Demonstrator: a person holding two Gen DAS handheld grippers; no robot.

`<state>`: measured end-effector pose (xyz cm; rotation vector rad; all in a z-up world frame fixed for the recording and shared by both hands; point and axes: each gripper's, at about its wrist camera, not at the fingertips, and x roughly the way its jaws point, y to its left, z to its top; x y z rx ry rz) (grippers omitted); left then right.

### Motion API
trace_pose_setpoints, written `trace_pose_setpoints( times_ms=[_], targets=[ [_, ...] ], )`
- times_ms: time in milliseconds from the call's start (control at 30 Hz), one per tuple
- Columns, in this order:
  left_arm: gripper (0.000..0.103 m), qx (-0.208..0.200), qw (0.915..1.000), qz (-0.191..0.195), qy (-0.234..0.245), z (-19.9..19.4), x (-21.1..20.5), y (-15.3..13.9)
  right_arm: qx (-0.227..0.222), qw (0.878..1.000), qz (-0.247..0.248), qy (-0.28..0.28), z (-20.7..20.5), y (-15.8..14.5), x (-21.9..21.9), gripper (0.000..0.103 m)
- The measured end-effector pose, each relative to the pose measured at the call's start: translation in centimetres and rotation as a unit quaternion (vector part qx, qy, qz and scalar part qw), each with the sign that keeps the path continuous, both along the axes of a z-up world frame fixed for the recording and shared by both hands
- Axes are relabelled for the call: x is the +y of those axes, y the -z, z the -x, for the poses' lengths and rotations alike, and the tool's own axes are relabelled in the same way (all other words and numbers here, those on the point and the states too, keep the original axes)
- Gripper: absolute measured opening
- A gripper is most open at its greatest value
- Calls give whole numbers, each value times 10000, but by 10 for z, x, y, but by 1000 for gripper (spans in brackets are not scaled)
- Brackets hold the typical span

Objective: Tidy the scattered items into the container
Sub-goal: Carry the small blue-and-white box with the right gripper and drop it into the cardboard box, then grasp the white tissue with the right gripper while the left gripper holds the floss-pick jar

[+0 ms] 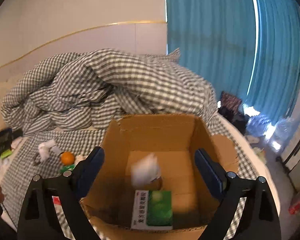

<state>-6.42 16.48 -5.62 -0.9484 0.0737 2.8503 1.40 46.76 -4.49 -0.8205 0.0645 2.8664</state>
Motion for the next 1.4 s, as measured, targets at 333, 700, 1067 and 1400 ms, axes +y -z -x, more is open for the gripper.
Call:
trace_pose_setpoints(
  times_ms=[333, 700, 1067, 1400],
  targets=[
    [79, -759, 9970, 51, -140, -3, 0, 81, 351, 9994, 6, -16, 9, -10, -9, 96],
    [81, -1531, 9880, 110, -151, 0, 16, 163, 204, 9967, -140, -777, 34, -7, -48, 98],
    [79, -1815, 9833, -146, 42, 5, 22, 192, -111, 9868, -255, -1595, 89, 8, -121, 98],
    [64, -1752, 9836, -423, -13, 2, 0, 186, -568, 9811, -170, -1841, 124, 38, -152, 98]
  ],
)
